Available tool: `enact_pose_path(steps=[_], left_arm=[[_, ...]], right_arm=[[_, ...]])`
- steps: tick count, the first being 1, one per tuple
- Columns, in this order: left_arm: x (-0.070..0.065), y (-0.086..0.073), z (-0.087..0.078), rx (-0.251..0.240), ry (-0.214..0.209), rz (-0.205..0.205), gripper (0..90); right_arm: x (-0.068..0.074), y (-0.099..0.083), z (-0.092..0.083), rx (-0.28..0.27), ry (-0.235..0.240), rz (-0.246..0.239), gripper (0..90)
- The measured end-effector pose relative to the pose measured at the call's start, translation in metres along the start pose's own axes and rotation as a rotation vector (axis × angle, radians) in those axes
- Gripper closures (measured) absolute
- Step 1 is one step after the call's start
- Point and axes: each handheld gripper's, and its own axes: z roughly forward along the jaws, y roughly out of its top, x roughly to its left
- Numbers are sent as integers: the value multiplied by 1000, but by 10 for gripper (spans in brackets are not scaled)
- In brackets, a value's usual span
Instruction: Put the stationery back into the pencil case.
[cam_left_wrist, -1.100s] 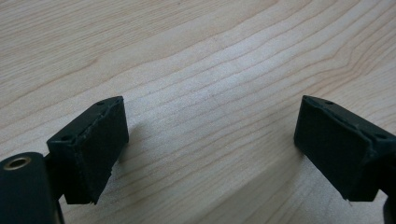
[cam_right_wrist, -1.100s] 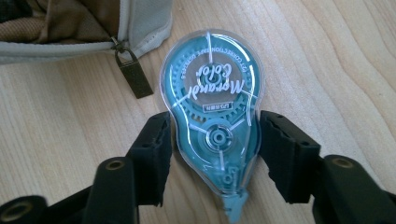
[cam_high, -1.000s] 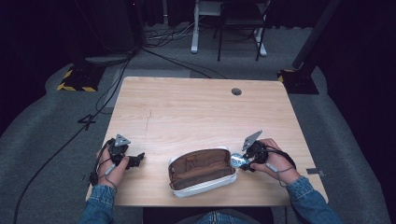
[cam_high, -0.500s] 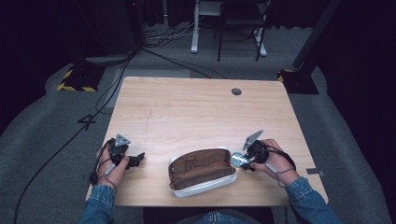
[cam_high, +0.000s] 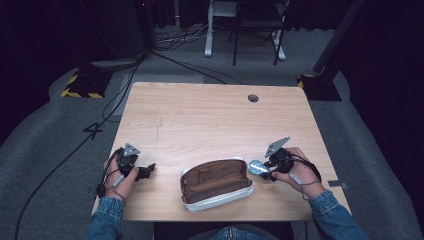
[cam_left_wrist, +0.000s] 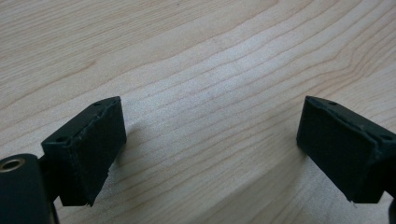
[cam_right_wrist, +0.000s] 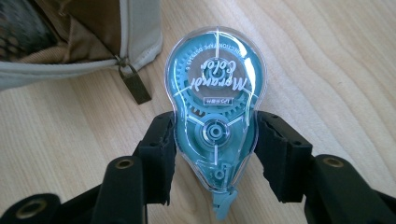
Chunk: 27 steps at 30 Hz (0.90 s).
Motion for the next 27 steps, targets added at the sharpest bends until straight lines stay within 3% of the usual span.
enact_pose_path(steps=[19, 27], left_arm=[[-1, 1, 2, 4, -3, -6, 70], [0, 2, 2, 8, -2, -2, 67]], right_arm=[[5, 2, -37, -99, -17, 33, 499], [11, 6, -50, -142, -29, 16, 499]])
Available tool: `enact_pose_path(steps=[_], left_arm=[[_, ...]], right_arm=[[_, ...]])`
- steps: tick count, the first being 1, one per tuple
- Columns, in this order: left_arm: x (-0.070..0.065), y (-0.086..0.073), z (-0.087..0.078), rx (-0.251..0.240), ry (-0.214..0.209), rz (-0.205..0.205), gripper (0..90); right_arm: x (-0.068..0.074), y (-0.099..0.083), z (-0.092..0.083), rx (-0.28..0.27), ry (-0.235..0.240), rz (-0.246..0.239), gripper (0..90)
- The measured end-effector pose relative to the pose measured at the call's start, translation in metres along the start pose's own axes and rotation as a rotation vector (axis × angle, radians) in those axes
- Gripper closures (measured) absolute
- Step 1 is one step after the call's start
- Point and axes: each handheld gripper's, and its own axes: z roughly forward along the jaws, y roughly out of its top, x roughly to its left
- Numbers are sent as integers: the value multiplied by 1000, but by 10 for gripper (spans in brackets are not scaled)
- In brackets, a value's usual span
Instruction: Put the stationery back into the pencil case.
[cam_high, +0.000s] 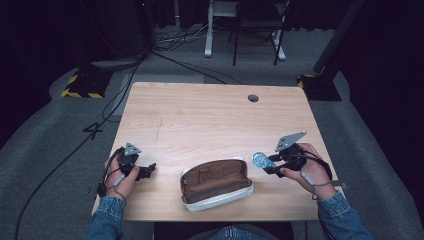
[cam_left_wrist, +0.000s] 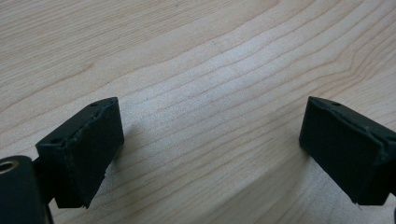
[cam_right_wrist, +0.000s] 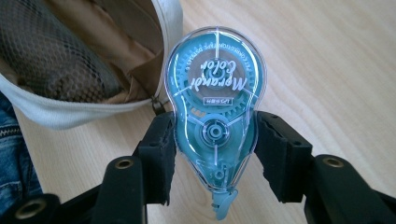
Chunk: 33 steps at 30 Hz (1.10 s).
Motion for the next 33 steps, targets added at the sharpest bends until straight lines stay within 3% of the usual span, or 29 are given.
enact_pose_path(steps=[17, 25, 33], left_arm=[[0, 0, 1, -3, 1, -4, 64], [0, 0, 1, -3, 2, -4, 64], [0, 1, 1, -2, 1, -3, 62]], right_arm=[[22, 17, -19, -85, 20, -58, 498], [31, 28, -18, -109, 35, -95, 498], [47, 46, -6, -127, 76, -149, 498]])
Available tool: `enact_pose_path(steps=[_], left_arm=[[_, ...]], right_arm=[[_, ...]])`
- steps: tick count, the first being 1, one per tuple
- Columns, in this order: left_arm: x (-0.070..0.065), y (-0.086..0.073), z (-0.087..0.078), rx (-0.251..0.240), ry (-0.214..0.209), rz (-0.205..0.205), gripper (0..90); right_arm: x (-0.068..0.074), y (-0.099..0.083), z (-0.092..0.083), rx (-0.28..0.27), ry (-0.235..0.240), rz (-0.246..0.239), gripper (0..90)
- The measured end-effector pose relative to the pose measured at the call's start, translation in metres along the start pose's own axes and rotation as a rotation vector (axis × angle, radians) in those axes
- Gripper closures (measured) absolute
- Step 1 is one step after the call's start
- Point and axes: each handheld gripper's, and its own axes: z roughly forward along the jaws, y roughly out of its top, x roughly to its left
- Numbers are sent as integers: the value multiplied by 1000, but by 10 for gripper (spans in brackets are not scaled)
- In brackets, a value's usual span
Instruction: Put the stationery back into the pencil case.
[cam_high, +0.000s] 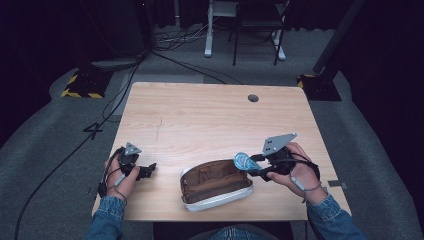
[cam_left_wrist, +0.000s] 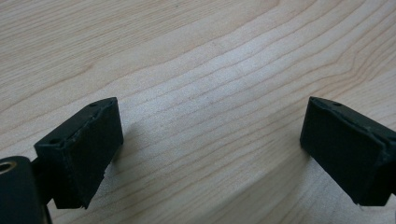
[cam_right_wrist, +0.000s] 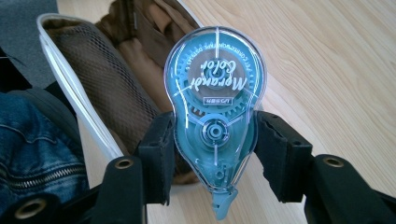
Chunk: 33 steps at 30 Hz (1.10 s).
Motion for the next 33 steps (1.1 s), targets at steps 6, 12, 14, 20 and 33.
enact_pose_path(steps=[6, 12, 14, 20, 33], left_arm=[[0, 0, 0, -2, -2, -2, 60], [0, 0, 0, -2, -2, -2, 61], [0, 0, 1, -3, -1, -2, 60], [0, 0, 0, -2, -2, -2, 61], [0, 1, 1, -1, -2, -2, 59]], right_arm=[[9, 13, 15, -10, 29, -41, 498], [17, 20, 27, -20, 45, -78, 498], [20, 23, 33, -23, 53, -102, 498], [25, 27, 44, -11, 63, -130, 498], [34, 32, 60, 21, 114, -156, 497]])
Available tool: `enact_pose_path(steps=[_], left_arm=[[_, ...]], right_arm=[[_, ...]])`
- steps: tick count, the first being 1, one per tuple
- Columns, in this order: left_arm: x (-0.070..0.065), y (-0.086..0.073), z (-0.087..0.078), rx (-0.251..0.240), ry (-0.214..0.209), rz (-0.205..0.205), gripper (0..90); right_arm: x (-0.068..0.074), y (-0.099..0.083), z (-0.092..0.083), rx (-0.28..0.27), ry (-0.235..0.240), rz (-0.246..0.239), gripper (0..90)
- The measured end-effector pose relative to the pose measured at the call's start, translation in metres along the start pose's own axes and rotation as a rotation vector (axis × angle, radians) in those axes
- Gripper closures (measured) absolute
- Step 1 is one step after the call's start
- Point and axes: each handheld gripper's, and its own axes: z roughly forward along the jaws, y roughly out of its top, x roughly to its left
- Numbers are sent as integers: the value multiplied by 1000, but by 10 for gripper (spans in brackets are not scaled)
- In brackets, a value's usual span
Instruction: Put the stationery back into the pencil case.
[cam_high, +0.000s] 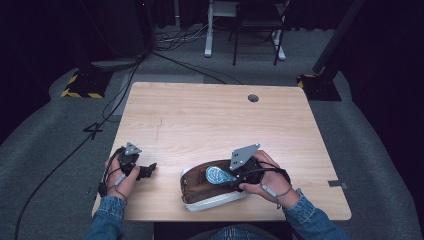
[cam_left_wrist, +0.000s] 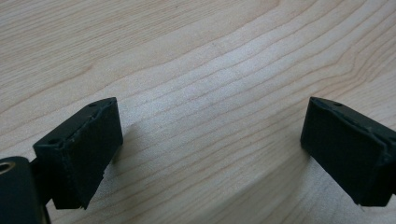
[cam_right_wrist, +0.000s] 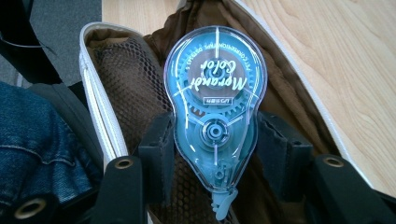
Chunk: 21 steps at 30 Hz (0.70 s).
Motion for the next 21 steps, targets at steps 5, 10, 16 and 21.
enact_pose_path(steps=[5, 10, 16, 21], left_arm=[[0, 0, 0, 2, 3, 1, 59], [0, 0, 0, 2, 2, 1, 59], [0, 0, 0, 2, 2, 1, 59], [0, 0, 0, 2, 2, 1, 59]], right_arm=[[0, -1, 4, -1, 20, 0, 497], [0, -1, 6, -7, 25, 6, 497], [-3, -3, 11, -57, 27, 31, 492], [-5, -6, 18, -94, 45, 36, 289]])
